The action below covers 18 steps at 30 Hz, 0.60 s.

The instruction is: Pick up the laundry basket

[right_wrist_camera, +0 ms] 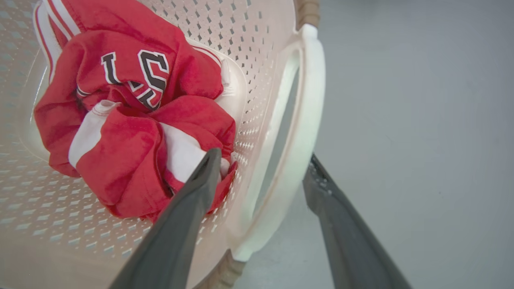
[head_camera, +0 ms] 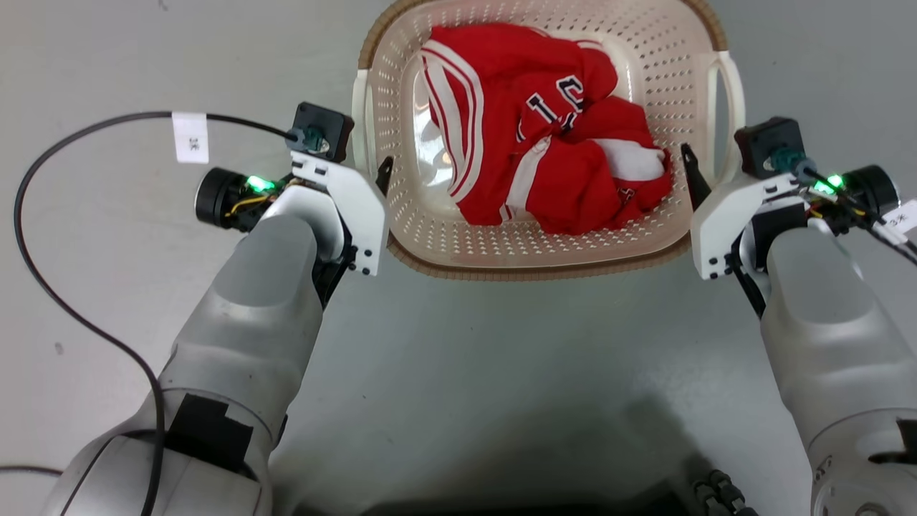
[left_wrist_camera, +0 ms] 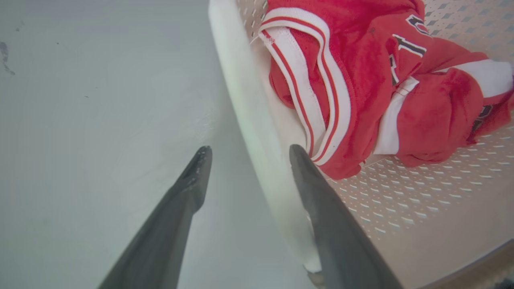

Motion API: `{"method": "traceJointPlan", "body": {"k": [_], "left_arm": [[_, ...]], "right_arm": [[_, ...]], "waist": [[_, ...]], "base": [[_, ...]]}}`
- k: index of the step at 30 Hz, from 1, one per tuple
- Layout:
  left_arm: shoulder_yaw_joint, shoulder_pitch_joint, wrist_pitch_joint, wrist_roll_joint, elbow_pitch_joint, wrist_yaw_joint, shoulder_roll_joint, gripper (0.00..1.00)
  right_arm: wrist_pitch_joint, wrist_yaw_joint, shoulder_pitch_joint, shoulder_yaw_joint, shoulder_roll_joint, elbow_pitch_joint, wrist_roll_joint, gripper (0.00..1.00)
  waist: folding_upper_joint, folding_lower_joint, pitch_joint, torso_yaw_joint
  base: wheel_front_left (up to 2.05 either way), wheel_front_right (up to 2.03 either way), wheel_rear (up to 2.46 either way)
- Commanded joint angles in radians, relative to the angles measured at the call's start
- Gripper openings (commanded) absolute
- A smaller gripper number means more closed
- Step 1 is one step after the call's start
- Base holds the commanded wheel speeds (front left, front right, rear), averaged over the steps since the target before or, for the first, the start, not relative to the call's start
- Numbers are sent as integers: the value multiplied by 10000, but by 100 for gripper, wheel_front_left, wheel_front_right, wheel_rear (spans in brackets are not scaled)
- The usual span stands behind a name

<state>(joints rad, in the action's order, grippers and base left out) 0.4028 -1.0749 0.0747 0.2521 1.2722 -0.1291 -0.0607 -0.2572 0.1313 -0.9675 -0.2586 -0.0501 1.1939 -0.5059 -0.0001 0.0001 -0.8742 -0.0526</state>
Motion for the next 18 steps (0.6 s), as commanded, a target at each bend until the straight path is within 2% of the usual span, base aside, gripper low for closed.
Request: {"method": "traceJointPlan", "body": {"k": [1, 11, 12, 13, 14, 18], "left_arm": [[22, -155, 29, 65, 29, -2, -39, 100], [519, -604, -255, 416, 101, 11, -99, 100], [601, -622, -292, 426, 104, 11, -97, 47], [665, -653, -298, 475, 107, 11, -104, 0], [721, -667, -369, 527, 112, 11, -103, 0], [952, -738, -430, 690, 127, 8, -206, 0]], "right_arm": [[29, -10, -203, -14, -5, 40, -111, 100], [346, -10, -871, -240, -4, 285, -554, 100], [408, -10, -911, -258, -4, 335, -572, 77], [434, -9, -954, -293, -4, 363, -563, 18], [483, -9, -988, -325, -5, 381, -566, 0], [699, -9, -1034, -403, -65, 478, -646, 0]], "waist": [[1, -1, -129, 54], [1, -1, -548, 168], [1, -1, -568, 172], [1, -1, -589, 174], [1, -1, -606, 174], [1, -1, -643, 198]], "base": [[0, 0, 0], [0, 0, 0], [0, 0, 0], [0, 0, 0], [0, 0, 0], [0, 0, 0]]}}
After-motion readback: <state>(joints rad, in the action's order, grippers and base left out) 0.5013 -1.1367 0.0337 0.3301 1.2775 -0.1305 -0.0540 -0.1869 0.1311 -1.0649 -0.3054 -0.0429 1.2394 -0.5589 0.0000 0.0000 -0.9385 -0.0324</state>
